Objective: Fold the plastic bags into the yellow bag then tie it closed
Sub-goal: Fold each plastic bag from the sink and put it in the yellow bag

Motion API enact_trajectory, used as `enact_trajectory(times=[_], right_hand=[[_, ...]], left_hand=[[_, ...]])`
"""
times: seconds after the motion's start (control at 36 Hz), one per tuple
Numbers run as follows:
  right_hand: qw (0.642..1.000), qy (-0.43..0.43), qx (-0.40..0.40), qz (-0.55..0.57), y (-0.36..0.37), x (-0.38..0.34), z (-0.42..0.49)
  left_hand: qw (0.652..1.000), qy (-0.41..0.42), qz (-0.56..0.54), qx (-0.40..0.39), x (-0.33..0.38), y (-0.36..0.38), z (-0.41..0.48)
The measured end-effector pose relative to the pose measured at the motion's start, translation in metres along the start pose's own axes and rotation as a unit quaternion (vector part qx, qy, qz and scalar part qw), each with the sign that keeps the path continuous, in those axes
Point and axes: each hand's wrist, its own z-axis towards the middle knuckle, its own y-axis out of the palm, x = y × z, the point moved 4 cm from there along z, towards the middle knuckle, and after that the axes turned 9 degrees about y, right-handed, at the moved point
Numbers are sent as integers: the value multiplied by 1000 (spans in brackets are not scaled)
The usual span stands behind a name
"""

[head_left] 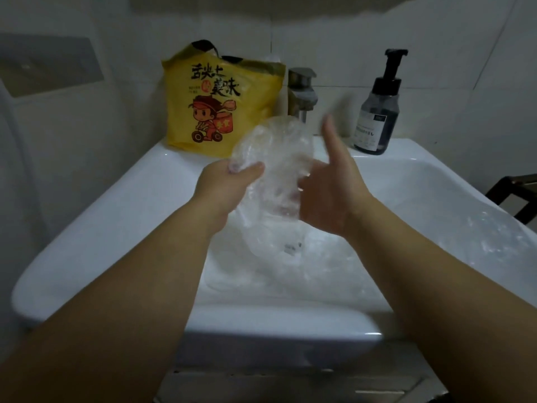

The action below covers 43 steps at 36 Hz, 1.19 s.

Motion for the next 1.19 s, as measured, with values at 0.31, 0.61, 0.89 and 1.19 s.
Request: enact_trajectory(times=[0.31, 0.61, 0.89, 1.19], right_hand=[[952, -51, 303, 18, -50, -4, 7], [987, -43, 150, -23, -30, 2, -4], [999, 9, -13, -48, -12, 9, -3], [976, -19, 49, -211, -16, 21, 12]], left_hand=[[995, 42, 47, 75, 7, -13, 0], [958, 163, 234, -44, 15, 2, -16], [971, 195, 117, -76, 25, 20, -24], [963, -60, -234, -118, 20, 27, -16]])
